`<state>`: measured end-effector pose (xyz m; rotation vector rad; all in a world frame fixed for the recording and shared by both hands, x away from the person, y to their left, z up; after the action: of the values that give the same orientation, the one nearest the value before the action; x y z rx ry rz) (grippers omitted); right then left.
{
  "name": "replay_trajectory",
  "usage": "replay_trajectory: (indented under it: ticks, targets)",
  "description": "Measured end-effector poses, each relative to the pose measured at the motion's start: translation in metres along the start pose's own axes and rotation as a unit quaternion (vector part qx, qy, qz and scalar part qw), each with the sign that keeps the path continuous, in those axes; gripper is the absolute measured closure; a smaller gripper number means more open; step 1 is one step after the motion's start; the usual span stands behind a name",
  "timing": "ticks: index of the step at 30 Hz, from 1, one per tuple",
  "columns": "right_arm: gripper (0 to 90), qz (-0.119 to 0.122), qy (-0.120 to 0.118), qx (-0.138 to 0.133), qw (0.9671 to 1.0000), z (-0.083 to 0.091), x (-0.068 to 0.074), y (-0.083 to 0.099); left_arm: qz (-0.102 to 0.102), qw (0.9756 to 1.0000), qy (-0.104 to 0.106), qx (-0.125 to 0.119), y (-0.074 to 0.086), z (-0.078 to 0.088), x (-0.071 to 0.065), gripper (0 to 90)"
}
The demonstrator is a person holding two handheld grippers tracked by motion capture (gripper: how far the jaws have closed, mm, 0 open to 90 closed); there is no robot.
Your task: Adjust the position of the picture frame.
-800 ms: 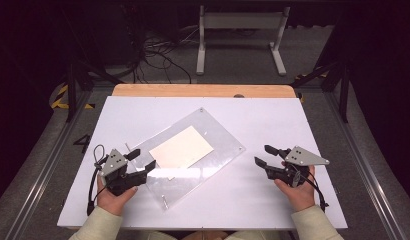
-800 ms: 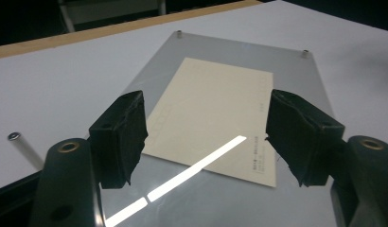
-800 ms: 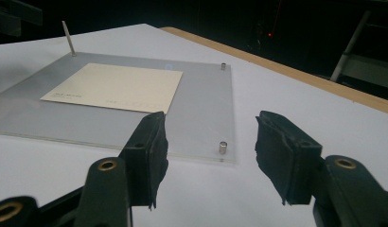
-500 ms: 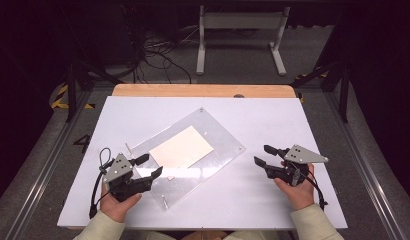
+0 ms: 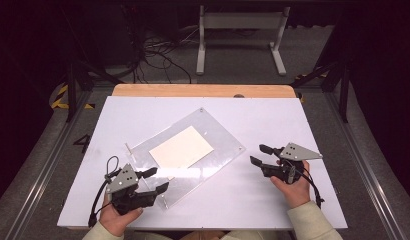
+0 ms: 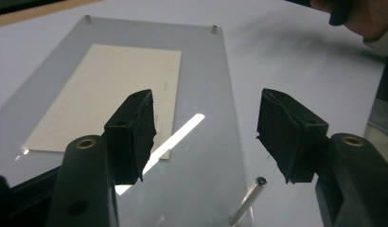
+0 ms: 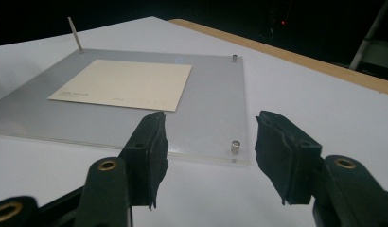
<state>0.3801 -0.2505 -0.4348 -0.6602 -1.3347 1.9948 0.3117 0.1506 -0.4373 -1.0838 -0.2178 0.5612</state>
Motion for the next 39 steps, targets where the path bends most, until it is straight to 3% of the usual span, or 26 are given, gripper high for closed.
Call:
replay_trajectory:
  ticks: [5,8,11,17,21,25,32,39]
  targets:
    - [42.9,0.001,-0.001,0.0,1.0,0.0,0.001,0.0,-0.006,0.999,0.028,0.035,0.006,-0.007,-0.007,44.3]
    - [42.9,0.0,-0.001,0.002,1.0,0.0,0.0,0.001,-0.015,0.9967,0.051,0.062,0.01,-0.012,-0.009,46.8]
    - [43.0,-0.001,-0.003,0.003,1.0,-0.001,0.0,0.001,-0.018,0.9952,0.058,0.077,0.012,-0.016,-0.009,50.4]
    - [43.0,-0.005,-0.004,0.006,1.0,-0.001,0.0,0.003,-0.021,0.9888,0.077,0.126,0.02,-0.022,-0.009,60.4]
    - [42.9,-0.004,-0.006,0.008,0.9999,-0.002,0.0,0.004,-0.017,0.9861,0.08,0.144,0.024,-0.025,-0.008,67.0]
    - [42.9,-0.004,-0.006,0.009,0.9999,-0.003,0.0,0.004,-0.017,0.9811,0.086,0.173,0.028,-0.026,-0.007,80.4]
    - [43.0,-0.003,-0.007,0.01,0.9999,-0.003,0.001,0.004,-0.046,0.9809,0.06,0.179,0.025,-0.025,-0.011,84.8]
    - [43.4,-0.002,-0.005,0.014,0.9999,-0.004,0.001,0.005,-0.037,0.9821,0.047,0.179,0.022,-0.016,-0.004,85.0]
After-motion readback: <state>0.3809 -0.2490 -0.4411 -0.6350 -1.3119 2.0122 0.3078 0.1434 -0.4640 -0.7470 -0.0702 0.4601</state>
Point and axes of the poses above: each handheld gripper's, and its own axes: z roughly backward along the jaws, y roughly out of its underside, x roughly to its left, the point moved 4 cm from there along -z, roughly forward along the jaws, and after that the axes turned 4 degrees about y, right-handed, at the moved point
